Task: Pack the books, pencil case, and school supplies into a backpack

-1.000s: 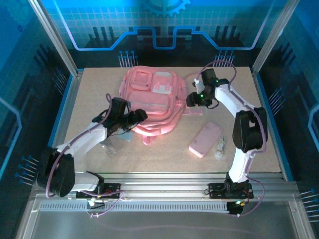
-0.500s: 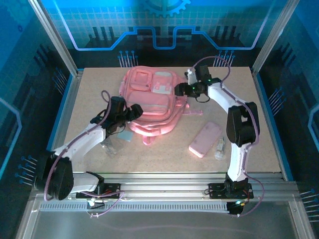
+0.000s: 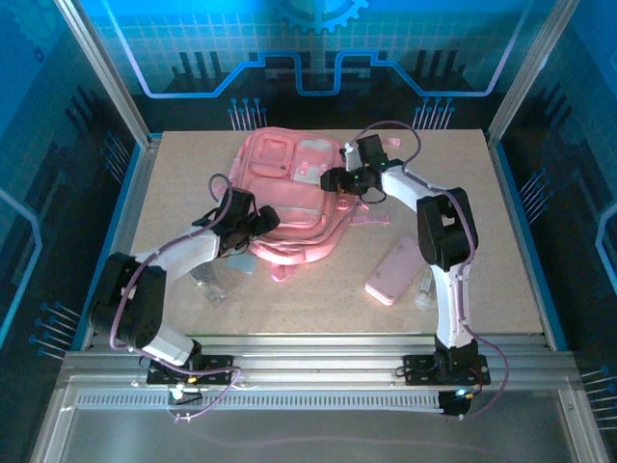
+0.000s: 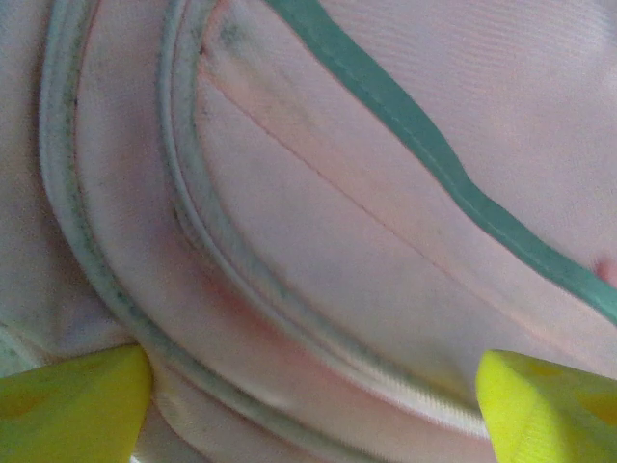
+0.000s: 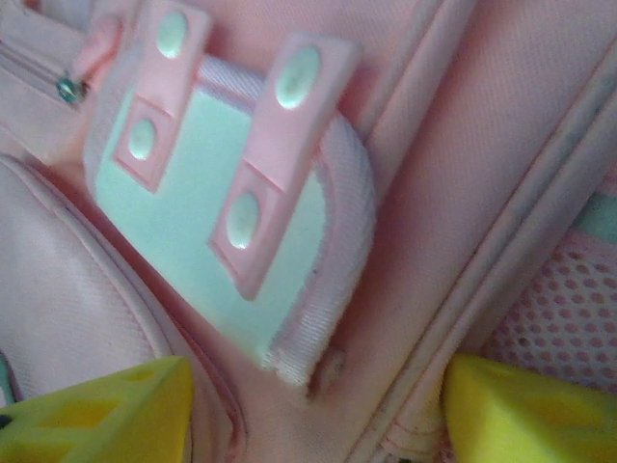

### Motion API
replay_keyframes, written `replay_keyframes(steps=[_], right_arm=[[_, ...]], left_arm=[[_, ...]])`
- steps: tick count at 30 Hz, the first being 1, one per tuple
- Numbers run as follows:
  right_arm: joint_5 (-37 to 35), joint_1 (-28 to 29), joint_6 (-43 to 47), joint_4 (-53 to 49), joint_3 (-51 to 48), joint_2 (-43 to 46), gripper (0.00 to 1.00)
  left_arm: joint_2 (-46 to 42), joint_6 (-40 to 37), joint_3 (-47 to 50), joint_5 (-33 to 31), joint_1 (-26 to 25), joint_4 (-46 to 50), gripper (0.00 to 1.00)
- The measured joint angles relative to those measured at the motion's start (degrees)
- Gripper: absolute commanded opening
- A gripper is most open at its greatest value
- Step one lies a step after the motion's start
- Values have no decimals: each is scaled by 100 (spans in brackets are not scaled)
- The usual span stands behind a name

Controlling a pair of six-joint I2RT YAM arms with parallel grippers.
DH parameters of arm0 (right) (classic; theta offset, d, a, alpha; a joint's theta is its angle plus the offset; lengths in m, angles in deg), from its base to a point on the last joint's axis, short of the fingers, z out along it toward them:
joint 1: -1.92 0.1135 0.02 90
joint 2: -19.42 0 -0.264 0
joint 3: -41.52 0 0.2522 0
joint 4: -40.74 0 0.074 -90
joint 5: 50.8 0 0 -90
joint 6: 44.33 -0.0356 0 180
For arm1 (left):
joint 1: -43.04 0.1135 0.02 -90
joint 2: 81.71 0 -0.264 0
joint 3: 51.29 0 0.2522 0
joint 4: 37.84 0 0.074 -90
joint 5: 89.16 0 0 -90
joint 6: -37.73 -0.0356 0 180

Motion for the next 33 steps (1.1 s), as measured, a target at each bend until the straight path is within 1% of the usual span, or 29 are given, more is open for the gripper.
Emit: replay_keyframes(steps=[4,9,14,17,19,21,26,29,33], right_arm=[[-79,109,-238,339,-964,649,66],[-431,444,-498,114,-1644,1399,66],[-608,667,-627,-424,-1749,1620,65],[-610,728,-651,-649,-1812,1620,65],[-555,750,-684,-833,-1814,1620,66],[-474,778,-695,-1005,-1814,1620,66],[-398,892,-660,-1427,-1812,1620,67],[-365,879,-662,-1519,-1862,1709,67],[-267,708,-662,-1528,-2223,2251,67]], left_arm=[[647,-22,-407,-122,111,33,87],[1099,-17,-804,-343,188,-31,87],[1488,-39,-1263,-522,236,-125,88],[1884,-164,-1810,-549,269,-114,88],[2194,-214,-2267,-476,282,-116,87],[2352,-236,-2524,-372,284,-179,87],[2406,-280,-2658,-105,271,-306,88],[2426,-522,-2959,-33,273,66,88],[2396,-1215,-3587,-7,275,721,88]])
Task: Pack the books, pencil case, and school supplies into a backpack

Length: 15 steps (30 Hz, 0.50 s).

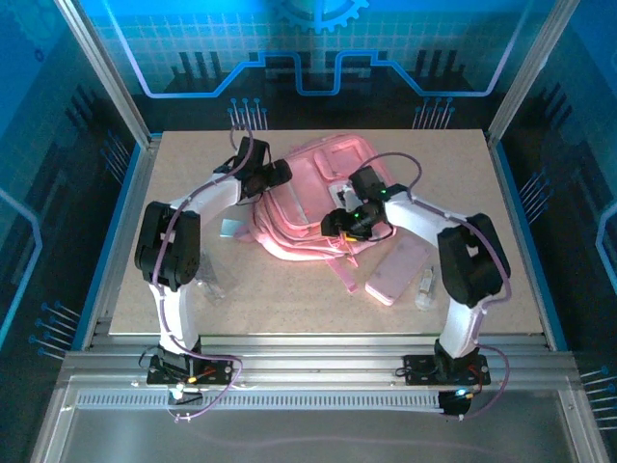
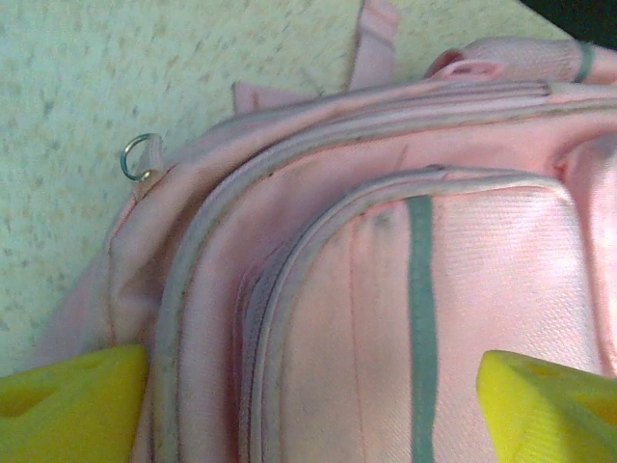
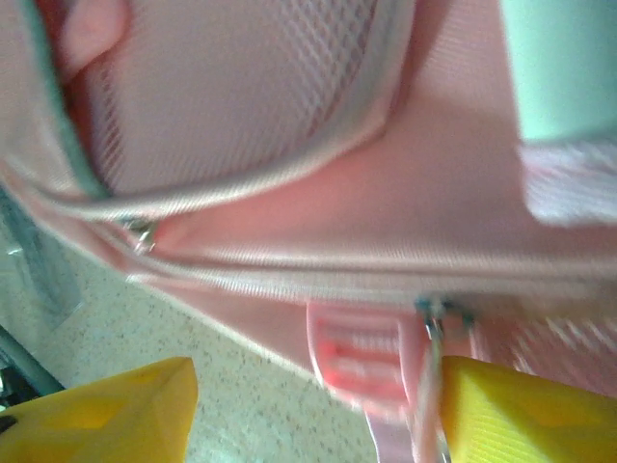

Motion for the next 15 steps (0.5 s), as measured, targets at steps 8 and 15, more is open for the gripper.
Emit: replay_keyframes(steps=[8,15], right_arm=[[-407,-955,90,15,-426,1106,67],[-1294,-1818,33,323,-1202,1340,70]], left_arm=[[-1252,-584,299,155,-358,531,87],[-1897,-234,1036,323,-1392,566,81]])
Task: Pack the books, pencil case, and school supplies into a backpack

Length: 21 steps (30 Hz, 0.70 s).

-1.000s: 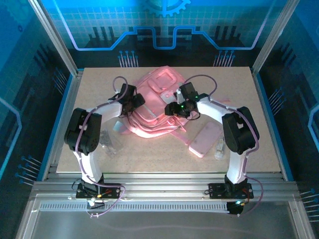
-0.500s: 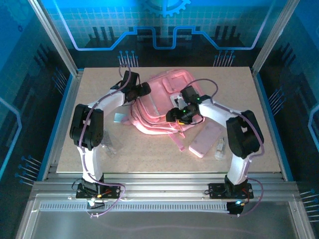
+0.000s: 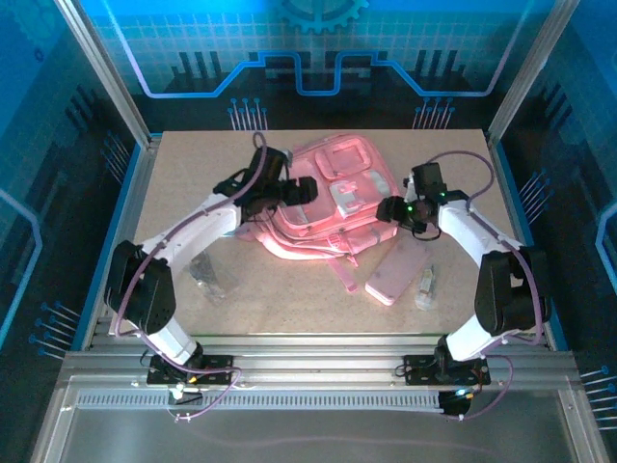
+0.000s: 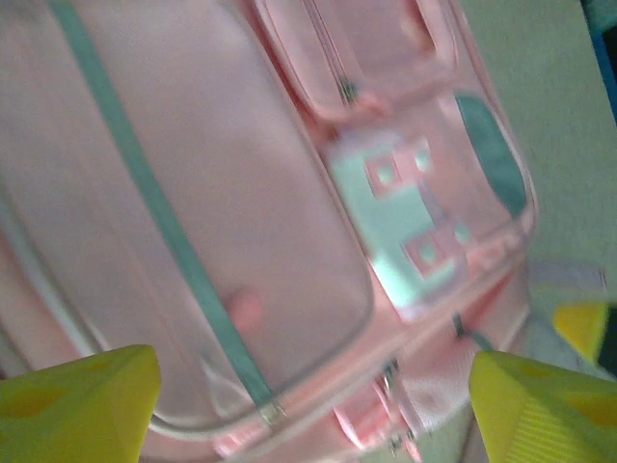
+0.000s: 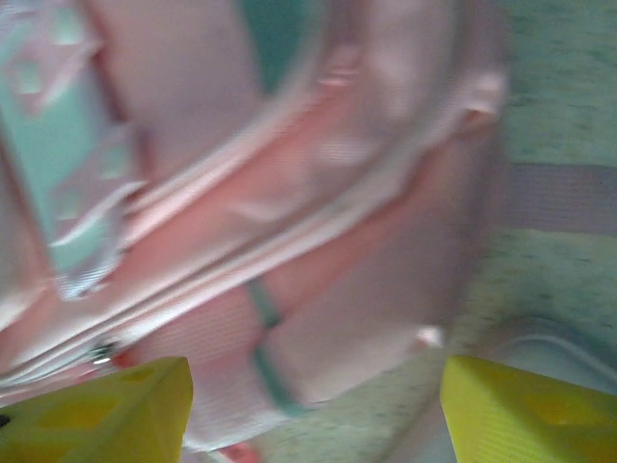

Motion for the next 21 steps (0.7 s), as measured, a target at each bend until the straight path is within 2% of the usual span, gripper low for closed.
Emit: replay_keyframes(steps=[4,6,8,12,14,17,21], right_arm=[[74,-374,-122,352,-490,-48,68],[313,-452,-203,640,-531,-234,64],[662,-452,-304,1047,-531,-492,55],[1102,-463,-575,1591,-544,-796,25],[1250,-457,-669,1770,-577,-874,15],[1475,-411,-837,2046,-717,-890,7],[1534,-358,-1029,2339,-970,-837,5]], left_arm=[[127,321,149,28,-487,7,75],[273,455,144,26,-717,-48,70],[527,560,57,26,-938,-46,66],[1241,577,-378,-52,-1305,66,60],[1539,564,-627,-157,-1427,184,54],[1875,564,-977,-306,-1530,358,48],[2203,562,-1340,-678,-1534,619,48]])
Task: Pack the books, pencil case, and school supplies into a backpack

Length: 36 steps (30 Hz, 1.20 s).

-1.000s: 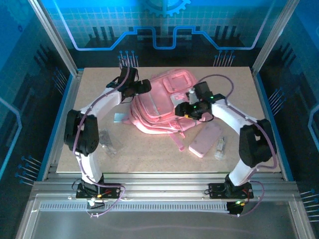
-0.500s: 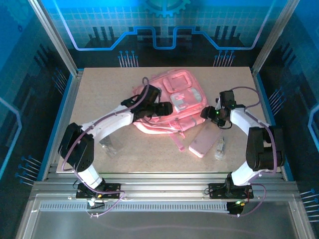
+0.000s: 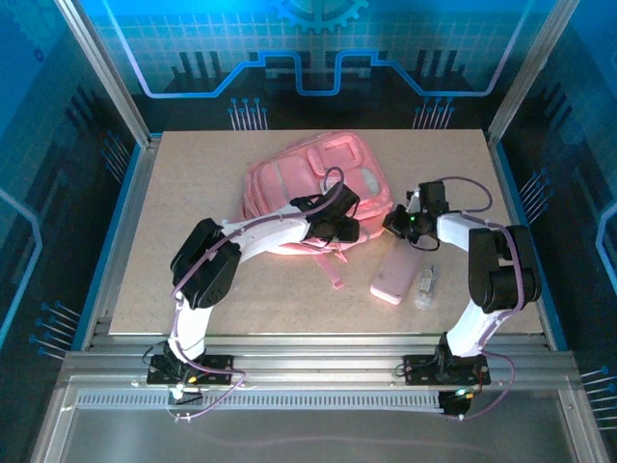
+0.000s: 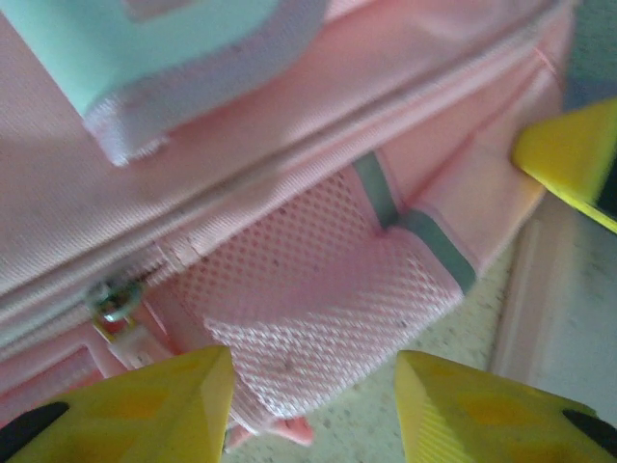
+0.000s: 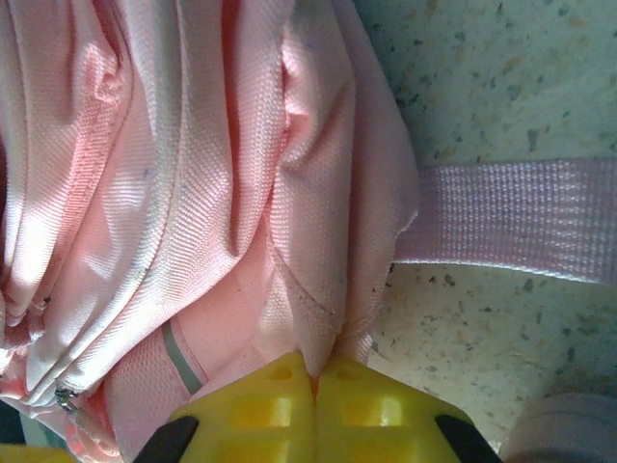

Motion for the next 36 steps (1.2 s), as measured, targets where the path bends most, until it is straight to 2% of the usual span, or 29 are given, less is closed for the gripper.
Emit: replay_keyframes(steps=[4,5,8,9,11,12,17,22,25,27,29,33,36], right_arm=[[0,42,-74,111,-140,111,8],[4,42,-96,120,-140,111,13],[15,55,-175,142,-140,114,38],[22,68,-188,160,-140,114,44],[-2,103,-201,190,-138,114,46],[-7,111,-208,197,-138,111,46],[-72,131,-273,195,-28,-55,23],[-153,175,-380,280,-26,-151,11],[-157,177,-398,310,-26,-151,9],[-157,177,-400,326,-26,-151,10],[-155,181,-400,350,-26,-153,10],[-160,214,-400,350,-9,-170,9],[-157,214,-400,348,26,-203,9]], left_arm=[[57,-33,-68,-361,17,260,55],[55,-46,-72,-437,17,317,57],[52,-116,-72,-697,17,476,60],[48,-138,-72,-780,17,525,60],[42,-160,-72,-933,17,586,60],[42,-173,-72,-1001,17,605,59],[208,-238,-326,-1176,24,754,46],[640,-343,-732,-1325,48,850,34],[807,-398,-839,-1392,105,938,33],[892,-442,-955,-1405,133,1032,40],[922,-463,-975,-1388,149,1034,43],[977,-435,-988,-1338,170,1054,32],[1025,-437,-1025,-1237,212,1082,33]])
